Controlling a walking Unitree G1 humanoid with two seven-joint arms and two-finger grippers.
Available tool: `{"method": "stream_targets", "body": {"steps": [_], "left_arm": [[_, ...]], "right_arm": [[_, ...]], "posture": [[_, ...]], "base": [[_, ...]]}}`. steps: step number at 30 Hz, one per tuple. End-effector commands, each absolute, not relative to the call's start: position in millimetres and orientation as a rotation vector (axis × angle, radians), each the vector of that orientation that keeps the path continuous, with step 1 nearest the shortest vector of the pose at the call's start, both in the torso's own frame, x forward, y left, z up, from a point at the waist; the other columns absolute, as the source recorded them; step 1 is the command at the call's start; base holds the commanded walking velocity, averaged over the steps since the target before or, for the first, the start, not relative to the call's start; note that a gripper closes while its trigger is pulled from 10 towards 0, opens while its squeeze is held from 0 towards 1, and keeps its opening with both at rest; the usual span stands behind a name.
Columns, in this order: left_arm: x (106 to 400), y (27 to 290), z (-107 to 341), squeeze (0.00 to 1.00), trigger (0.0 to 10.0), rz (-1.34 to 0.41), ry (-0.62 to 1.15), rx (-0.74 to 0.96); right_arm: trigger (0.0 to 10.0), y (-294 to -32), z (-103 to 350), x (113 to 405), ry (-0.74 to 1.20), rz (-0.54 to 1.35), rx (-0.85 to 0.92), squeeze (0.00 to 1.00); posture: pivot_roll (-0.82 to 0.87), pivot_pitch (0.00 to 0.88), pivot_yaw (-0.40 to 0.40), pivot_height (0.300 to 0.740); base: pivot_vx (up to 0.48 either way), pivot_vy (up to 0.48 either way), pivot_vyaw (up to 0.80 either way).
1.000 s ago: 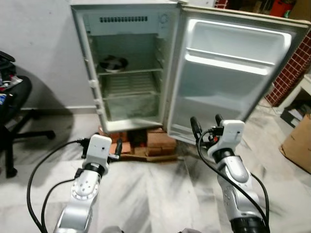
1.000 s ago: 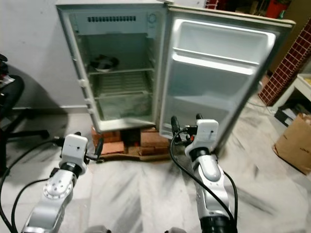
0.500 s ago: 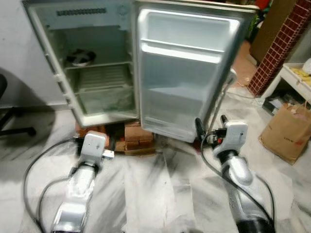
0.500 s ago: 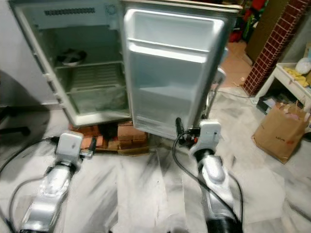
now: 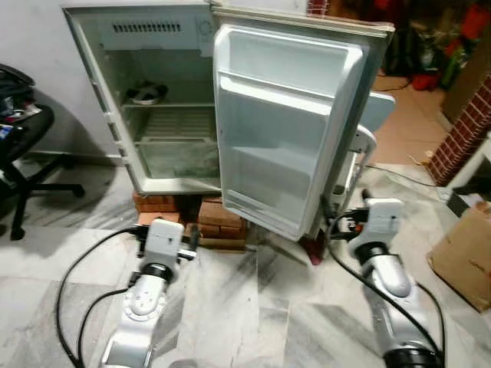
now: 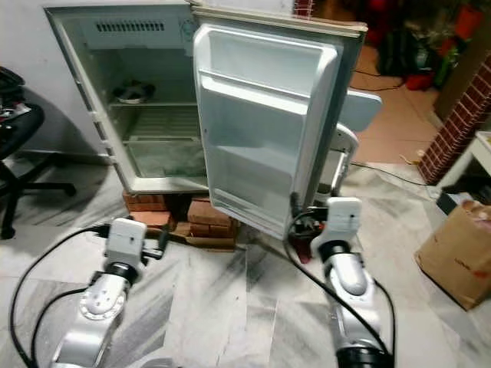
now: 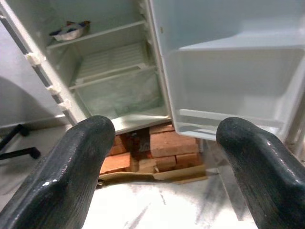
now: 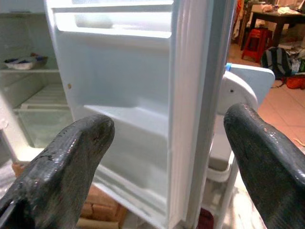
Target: Restocking fridge
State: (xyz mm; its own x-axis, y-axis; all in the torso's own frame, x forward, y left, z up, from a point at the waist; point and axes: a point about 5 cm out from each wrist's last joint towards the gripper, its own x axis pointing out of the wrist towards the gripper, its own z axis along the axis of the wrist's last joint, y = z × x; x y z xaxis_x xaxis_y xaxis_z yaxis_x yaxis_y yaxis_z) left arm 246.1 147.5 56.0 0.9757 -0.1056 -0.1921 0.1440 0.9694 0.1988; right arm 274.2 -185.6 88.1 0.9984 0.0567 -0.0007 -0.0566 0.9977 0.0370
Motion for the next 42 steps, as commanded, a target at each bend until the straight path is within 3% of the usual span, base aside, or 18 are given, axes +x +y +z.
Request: {"method": "stream_targets", "body": {"steps": [1,13,22,33,42], "left_arm": [[249.3,158.6,60.4,0.0,10.0,-0.089,0.173,0.226],[247.3,155.4,58.3,0.0,10.0,-0.086,0.186,0.22],[242.7,155.3,55.1,0.0,10.0,-0.087,0.199,0.232],[242.1,155.1,54.7,0.0,10.0,-0.08,0.207,0.23],[240.6,160.0,51.9,0.0,10.0,-0.049,0.224,0.223]], "right_arm": [[10.0,-176.8,93.4,279.0,-0.021,0.081,0.049,0.0],[10.0,-178.2,93.6,279.2,-0.023,0.076,0.045,0.0],[10.0,-178.8,93.4,279.1,-0.024,0.081,0.039,0.0],[10.0,-178.4,96.6,280.2,-0.036,0.092,0.023,0.0],[10.0,-178.8,96.9,279.6,-0.034,0.1,0.023,0.0]], "posture": [[0.06,0.055,-0.009,0.74],[0.06,0.056,-0.01,0.74],[0.06,0.054,-0.014,0.74],[0.05,0.066,-0.017,0.74],[0.05,0.069,-0.017,0.74]], "base": [[0.48,0.0,0.0],[0.477,0.0,0.0],[0.0,0.0,0.0],[0.0,-0.426,0.52],[0.26,-0.398,0.14]]}}
